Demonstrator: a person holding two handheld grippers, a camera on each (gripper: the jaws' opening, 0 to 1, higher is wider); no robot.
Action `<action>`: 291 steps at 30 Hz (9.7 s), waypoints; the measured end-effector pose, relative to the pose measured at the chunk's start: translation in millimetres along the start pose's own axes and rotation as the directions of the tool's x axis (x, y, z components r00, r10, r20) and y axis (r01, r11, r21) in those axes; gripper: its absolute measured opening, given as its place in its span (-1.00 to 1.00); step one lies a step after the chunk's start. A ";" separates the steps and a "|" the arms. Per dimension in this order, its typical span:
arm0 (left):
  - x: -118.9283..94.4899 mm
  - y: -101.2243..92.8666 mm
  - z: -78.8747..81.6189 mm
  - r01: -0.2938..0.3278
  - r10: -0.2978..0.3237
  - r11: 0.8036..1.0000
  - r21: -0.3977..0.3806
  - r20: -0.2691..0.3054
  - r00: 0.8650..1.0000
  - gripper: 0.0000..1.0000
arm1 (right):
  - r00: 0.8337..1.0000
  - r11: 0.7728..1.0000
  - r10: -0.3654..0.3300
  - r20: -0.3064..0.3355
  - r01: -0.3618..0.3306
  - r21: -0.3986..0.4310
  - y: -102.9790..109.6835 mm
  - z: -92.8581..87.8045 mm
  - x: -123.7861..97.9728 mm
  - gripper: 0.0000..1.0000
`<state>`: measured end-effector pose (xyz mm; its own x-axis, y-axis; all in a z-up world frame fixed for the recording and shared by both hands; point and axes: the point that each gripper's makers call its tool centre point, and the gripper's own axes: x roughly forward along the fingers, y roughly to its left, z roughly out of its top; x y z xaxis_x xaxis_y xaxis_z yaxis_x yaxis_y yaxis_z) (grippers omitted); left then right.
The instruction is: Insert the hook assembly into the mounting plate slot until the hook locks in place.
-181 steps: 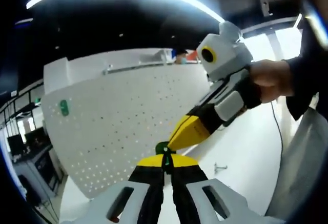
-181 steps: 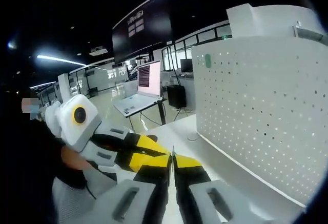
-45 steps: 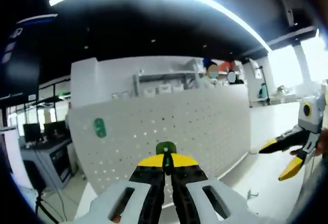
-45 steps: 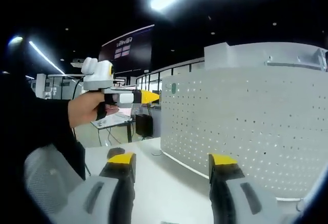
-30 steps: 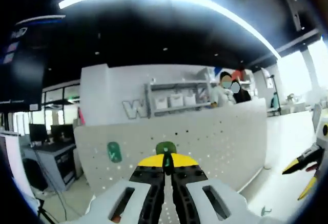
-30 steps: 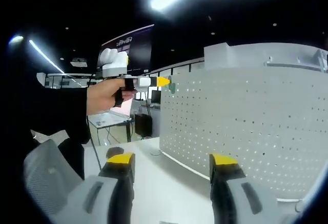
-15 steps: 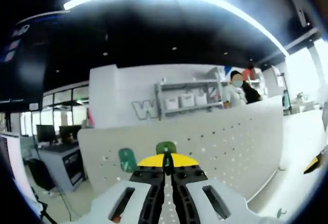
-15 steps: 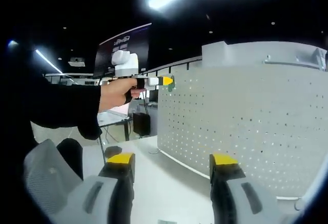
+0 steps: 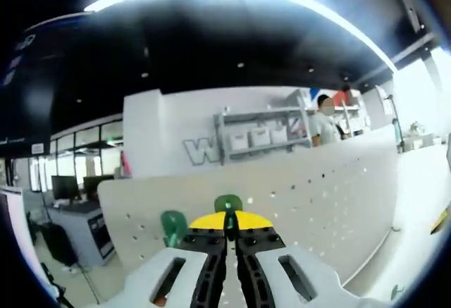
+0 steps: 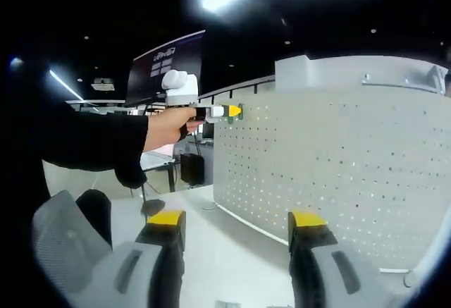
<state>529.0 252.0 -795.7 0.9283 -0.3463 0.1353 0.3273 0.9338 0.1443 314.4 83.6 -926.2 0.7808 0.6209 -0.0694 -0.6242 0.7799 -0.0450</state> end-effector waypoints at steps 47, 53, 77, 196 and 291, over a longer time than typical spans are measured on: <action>7.5 2.3 -4.4 -0.036 0.040 0.992 0.124 -0.030 0.999 -0.96 | 1.000 1.000 0.010 -0.030 -0.009 0.015 1.7 -9.6 2.6 0.11; 7.1 2.9 -4.9 -0.027 0.030 0.993 0.118 -0.029 0.999 -0.96 | 0.999 1.000 0.009 -0.032 -0.008 0.019 1.4 -10.4 2.6 0.11; 11.1 2.5 -4.6 -0.026 0.031 0.986 0.162 -0.031 0.999 -0.95 | 0.999 1.000 0.019 -0.050 -0.018 0.017 3.6 -15.2 4.3 0.10; -92.8 -64.9 -14.7 0.184 -0.185 0.982 -0.034 -0.019 0.983 0.18 | 0.997 0.999 0.047 -0.059 -0.047 -0.009 14.1 -15.6 5.5 0.10; -174.6 -131.1 -79.9 0.340 -0.350 0.935 -0.101 -0.109 0.930 0.04 | 0.832 0.972 0.198 -0.517 -0.233 -0.002 24.4 -164.1 10.6 -0.27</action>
<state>338.1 197.2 -916.6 0.7686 -0.6390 -0.0317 0.6392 0.7647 0.0814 303.1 96.3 -1091.6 0.5126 0.6311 -0.5823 -0.7890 0.6137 -0.0295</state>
